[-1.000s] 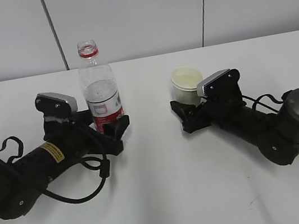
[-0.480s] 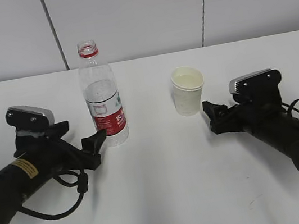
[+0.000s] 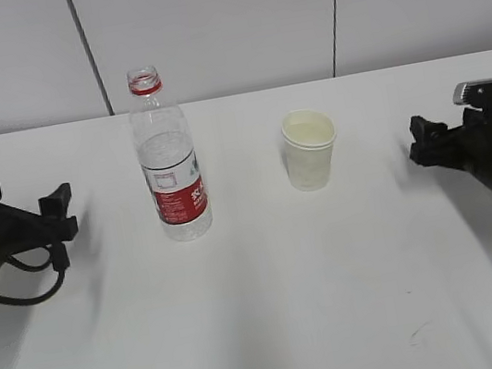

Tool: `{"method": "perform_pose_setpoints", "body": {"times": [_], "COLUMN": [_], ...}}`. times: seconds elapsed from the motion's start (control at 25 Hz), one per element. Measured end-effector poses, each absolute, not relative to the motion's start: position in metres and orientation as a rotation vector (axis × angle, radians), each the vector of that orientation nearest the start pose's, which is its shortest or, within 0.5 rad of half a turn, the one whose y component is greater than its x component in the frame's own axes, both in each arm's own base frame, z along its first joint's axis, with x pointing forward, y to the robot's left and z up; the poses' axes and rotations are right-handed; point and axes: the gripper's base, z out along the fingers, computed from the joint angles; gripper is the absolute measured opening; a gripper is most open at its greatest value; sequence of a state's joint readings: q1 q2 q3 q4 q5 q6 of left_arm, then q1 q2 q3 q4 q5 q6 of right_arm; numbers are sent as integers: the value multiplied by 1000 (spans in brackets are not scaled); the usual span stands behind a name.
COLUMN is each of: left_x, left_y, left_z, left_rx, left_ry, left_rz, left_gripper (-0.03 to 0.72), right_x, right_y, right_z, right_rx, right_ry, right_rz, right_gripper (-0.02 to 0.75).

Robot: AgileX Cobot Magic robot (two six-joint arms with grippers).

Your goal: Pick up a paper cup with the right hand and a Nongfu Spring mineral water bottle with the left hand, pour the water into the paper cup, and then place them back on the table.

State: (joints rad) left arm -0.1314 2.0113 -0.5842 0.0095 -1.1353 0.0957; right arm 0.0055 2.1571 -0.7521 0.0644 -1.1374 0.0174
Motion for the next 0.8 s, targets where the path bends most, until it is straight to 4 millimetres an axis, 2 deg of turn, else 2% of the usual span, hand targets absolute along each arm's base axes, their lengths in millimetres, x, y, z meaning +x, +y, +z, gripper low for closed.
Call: {"method": "perform_pose_setpoints", "body": {"times": [0.16,0.32,0.48,0.56,0.8], "left_x": [342,367,391,404,416], "left_y": [-29,-24,-20,-16,-6], "left_z": [110,115,143,168,229], "left_rx": [198,208,182,174,191], "left_ry": [1788,1987,2225,2351,2637], "left_rz": [30,63,49,25,-24], "left_gripper": [587,587,585,573,524], "right_x": [392,419,436,444,455], "right_y": [-14,-12,-16,-19,-22], "right_z": [93,99,128,149,212], "right_rx": [47,11,57,82,68], "right_ry": [1797,2010,2288,2416,2686], "right_rz": [-13,24,-3,-36,-80], "right_gripper": [594,594,594,594,591]}}
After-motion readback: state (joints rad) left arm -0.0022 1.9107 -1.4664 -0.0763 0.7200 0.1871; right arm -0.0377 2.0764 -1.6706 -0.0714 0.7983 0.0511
